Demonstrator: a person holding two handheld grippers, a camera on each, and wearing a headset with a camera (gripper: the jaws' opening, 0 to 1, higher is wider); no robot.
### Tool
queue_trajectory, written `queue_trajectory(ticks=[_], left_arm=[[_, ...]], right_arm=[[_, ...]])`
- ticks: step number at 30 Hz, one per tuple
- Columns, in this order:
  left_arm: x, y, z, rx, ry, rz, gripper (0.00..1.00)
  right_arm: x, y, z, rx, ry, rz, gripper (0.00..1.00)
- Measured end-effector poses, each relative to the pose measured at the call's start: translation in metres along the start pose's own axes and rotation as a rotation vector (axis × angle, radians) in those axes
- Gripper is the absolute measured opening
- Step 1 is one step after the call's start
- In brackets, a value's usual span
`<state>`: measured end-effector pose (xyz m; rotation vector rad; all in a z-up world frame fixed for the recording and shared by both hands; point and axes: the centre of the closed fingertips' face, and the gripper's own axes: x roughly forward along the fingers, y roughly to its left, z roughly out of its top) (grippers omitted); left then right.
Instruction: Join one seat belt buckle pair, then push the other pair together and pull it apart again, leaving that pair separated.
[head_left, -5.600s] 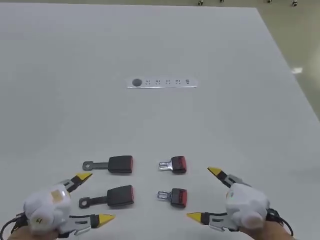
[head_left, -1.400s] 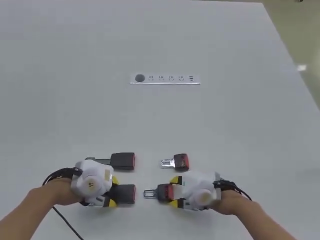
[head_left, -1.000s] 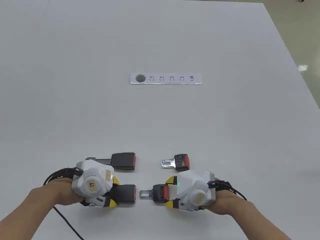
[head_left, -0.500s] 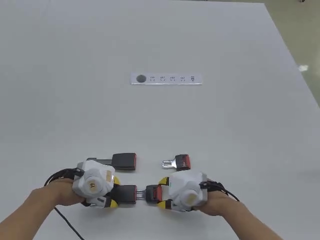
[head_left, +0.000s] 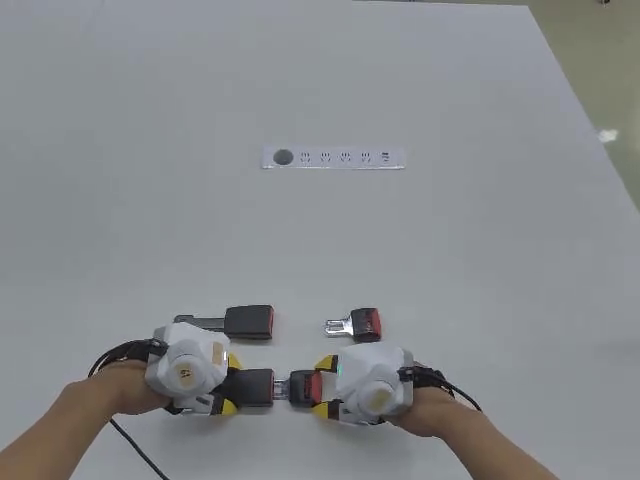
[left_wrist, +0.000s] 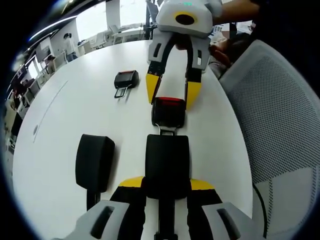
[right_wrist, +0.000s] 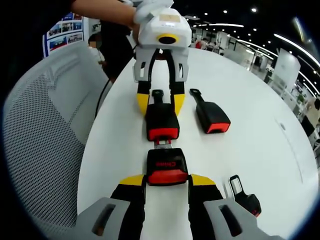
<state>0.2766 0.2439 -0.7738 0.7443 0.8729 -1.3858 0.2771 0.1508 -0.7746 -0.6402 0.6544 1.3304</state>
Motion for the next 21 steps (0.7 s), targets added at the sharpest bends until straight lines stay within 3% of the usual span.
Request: queue_trajectory(ticks=[21], left_arm=[[0.0001, -0.0004, -0.0002, 0.012, -0.002, -0.002, 0.31]], right_arm=[[-0.0013, 0.0058, 0.0078, 0.024, -0.007, 0.019, 0.27]])
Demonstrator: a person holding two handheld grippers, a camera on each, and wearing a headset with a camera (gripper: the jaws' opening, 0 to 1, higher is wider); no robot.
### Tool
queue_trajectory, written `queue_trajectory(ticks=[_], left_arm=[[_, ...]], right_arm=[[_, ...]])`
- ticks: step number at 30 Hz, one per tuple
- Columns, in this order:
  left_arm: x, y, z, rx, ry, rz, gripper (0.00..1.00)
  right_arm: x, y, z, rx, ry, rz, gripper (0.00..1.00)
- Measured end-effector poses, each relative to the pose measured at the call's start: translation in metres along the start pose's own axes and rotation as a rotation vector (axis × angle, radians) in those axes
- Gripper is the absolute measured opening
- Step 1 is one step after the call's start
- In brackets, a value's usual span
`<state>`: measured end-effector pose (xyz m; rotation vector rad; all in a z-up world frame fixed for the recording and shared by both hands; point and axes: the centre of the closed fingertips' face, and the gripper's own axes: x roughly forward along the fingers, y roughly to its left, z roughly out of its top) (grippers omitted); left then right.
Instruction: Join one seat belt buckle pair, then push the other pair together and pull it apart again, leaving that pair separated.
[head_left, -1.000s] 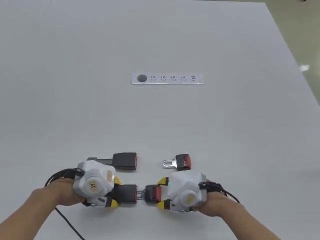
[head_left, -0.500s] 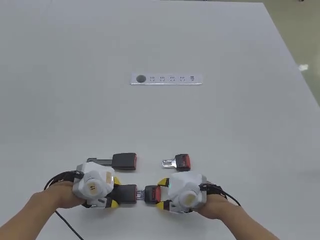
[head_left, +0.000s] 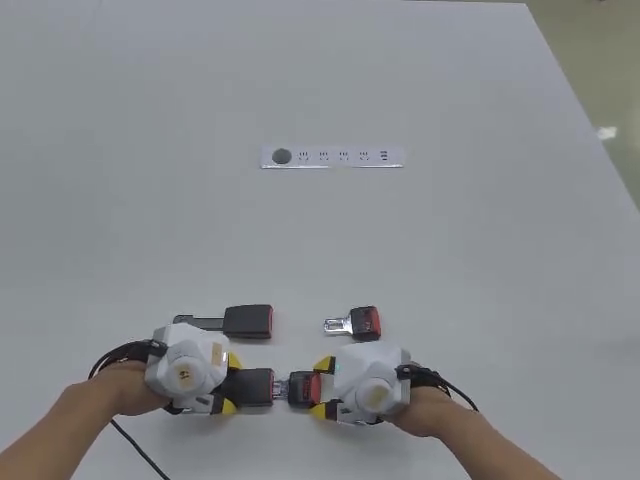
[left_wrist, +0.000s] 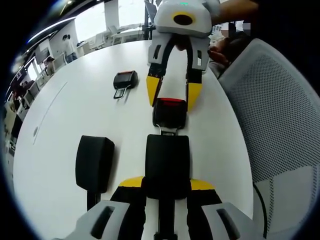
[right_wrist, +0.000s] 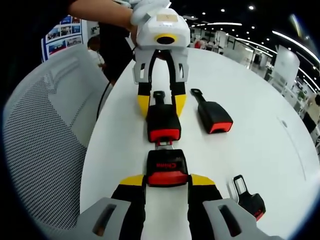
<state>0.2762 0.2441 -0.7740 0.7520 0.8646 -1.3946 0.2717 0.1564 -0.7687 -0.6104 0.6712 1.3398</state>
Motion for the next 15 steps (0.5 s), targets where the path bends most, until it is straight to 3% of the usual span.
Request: queue_trajectory(ticks=[8, 15], left_arm=[[0.0001, -0.0003, -0.0015, 0.012, 0.005, -0.008, 0.31], [0.0003, -0.0005, -0.0014, -0.018, -0.007, 0.001, 0.31]], right_arm=[[0.0016, -0.0011, 0.0011, -0.021, 0.011, 0.012, 0.27], [0.0049, -0.0028, 0.0029, -0.002, 0.019, 0.007, 0.26]])
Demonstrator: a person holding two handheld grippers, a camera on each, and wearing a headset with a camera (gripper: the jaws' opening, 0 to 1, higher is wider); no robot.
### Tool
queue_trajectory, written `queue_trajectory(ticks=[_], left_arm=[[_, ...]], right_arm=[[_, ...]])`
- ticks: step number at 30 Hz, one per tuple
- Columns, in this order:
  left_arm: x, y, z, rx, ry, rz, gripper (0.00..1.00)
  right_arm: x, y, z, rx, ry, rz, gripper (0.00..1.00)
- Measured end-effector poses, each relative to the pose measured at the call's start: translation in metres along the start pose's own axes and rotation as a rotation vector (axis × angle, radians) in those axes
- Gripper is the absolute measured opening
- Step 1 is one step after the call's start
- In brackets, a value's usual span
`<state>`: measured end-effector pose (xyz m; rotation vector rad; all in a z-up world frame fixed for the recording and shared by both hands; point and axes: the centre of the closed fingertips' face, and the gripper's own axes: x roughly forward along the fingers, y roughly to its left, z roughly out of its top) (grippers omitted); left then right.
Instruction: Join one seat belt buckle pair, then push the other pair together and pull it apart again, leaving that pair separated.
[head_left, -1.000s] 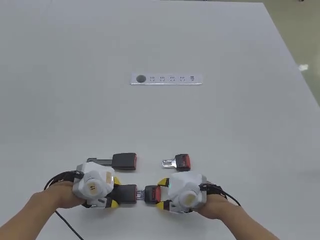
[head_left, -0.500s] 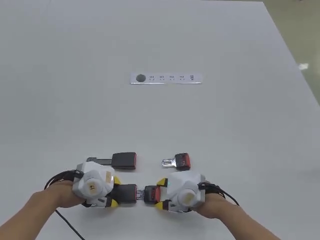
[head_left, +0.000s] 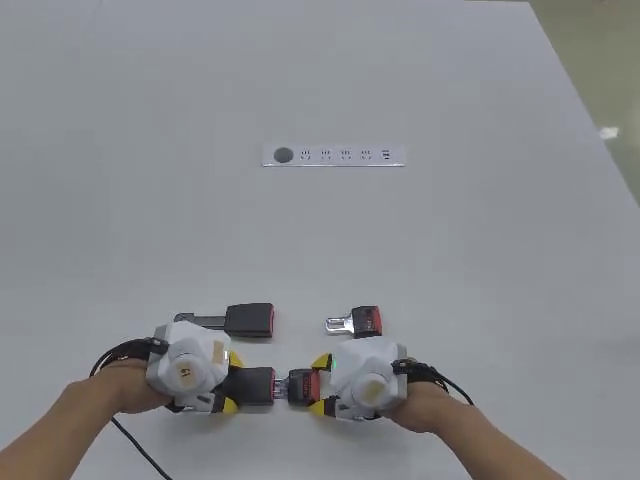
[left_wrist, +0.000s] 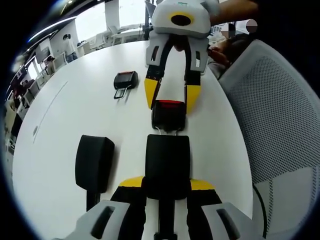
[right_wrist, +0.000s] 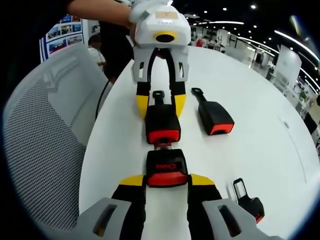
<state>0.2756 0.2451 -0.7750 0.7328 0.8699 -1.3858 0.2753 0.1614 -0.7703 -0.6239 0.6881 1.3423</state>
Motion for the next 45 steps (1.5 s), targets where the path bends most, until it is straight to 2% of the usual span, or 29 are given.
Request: queue_trajectory(ticks=[7, 11, 20, 21, 22, 25, 31, 37, 42, 45], left_arm=[[0.000, 0.002, -0.001, -0.001, -0.001, -0.002, 0.31], [0.000, 0.001, 0.001, 0.001, -0.001, -0.002, 0.31], [0.000, 0.002, 0.001, -0.002, -0.001, -0.004, 0.30], [-0.003, 0.000, 0.000, 0.001, 0.002, -0.005, 0.30], [-0.005, -0.002, -0.002, 0.005, 0.005, -0.006, 0.30], [-0.005, -0.001, -0.001, 0.002, 0.007, -0.009, 0.30], [-0.006, -0.002, 0.001, 0.005, 0.012, -0.012, 0.31], [-0.004, -0.002, 0.001, 0.036, 0.017, -0.020, 0.31], [-0.003, 0.000, -0.002, 0.006, 0.034, -0.008, 0.31], [-0.001, 0.001, -0.002, 0.014, 0.034, -0.023, 0.31]], right_arm=[[0.001, 0.001, -0.001, 0.006, 0.006, -0.002, 0.26], [0.007, 0.002, 0.007, 0.005, -0.005, 0.002, 0.26], [0.011, 0.001, 0.007, 0.014, -0.006, 0.001, 0.26], [0.015, -0.003, 0.003, 0.046, 0.008, -0.012, 0.26], [0.016, -0.004, 0.001, 0.026, 0.009, -0.001, 0.26], [0.022, -0.006, -0.003, 0.027, 0.009, -0.005, 0.26], [0.018, -0.005, -0.001, 0.013, 0.004, -0.007, 0.27], [0.016, -0.004, -0.001, -0.001, -0.020, -0.008, 0.27], [0.016, -0.003, 0.003, -0.002, 0.004, -0.018, 0.27], [0.012, -0.003, 0.003, -0.010, -0.017, -0.006, 0.27]])
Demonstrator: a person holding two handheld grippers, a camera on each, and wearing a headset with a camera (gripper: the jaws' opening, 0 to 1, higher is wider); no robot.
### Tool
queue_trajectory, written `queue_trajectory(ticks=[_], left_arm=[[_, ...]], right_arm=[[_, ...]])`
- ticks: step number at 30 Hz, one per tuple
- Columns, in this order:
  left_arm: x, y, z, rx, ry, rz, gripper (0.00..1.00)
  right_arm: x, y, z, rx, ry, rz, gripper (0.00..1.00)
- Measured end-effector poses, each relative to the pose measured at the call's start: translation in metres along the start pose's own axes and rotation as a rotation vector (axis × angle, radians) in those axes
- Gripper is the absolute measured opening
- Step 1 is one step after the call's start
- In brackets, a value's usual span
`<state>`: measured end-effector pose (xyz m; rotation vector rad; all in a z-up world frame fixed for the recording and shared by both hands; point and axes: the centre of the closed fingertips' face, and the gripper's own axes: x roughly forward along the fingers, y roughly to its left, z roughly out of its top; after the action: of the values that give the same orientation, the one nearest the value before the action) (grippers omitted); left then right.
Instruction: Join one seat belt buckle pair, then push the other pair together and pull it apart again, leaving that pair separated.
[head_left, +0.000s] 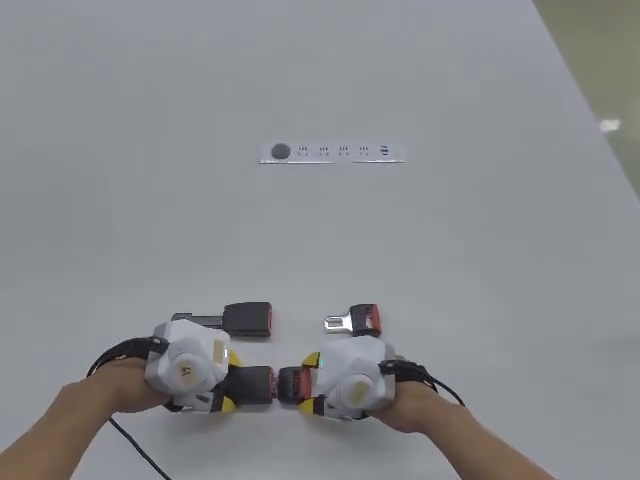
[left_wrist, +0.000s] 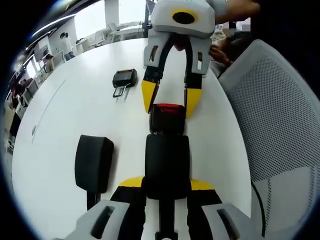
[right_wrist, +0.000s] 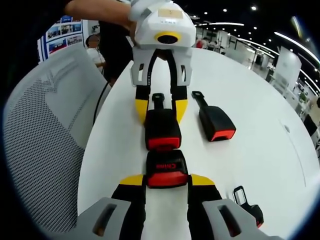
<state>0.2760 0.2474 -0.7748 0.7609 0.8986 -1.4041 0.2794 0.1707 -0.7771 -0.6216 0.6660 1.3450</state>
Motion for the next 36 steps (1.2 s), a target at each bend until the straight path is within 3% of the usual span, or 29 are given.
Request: queue_trajectory(ticks=[6, 9, 17, 27, 36], left_arm=[[0.002, 0.001, 0.001, 0.018, 0.047, -0.014, 0.31], [0.001, 0.002, 0.001, 0.002, 0.015, -0.009, 0.31], [0.003, 0.001, 0.001, 0.041, 0.023, -0.002, 0.33], [-0.001, 0.006, 0.002, -0.002, 0.040, 0.036, 0.37], [-0.012, 0.009, 0.007, -0.033, 0.016, 0.065, 0.41]], right_arm=[[-0.003, 0.004, 0.002, 0.007, 0.012, -0.003, 0.27], [-0.007, 0.003, 0.003, 0.021, -0.014, 0.002, 0.27], [-0.009, 0.007, 0.004, 0.016, -0.007, 0.013, 0.30], [-0.012, 0.006, 0.011, -0.027, -0.015, -0.005, 0.32], [-0.025, 0.000, 0.018, -0.030, -0.019, -0.019, 0.40]])
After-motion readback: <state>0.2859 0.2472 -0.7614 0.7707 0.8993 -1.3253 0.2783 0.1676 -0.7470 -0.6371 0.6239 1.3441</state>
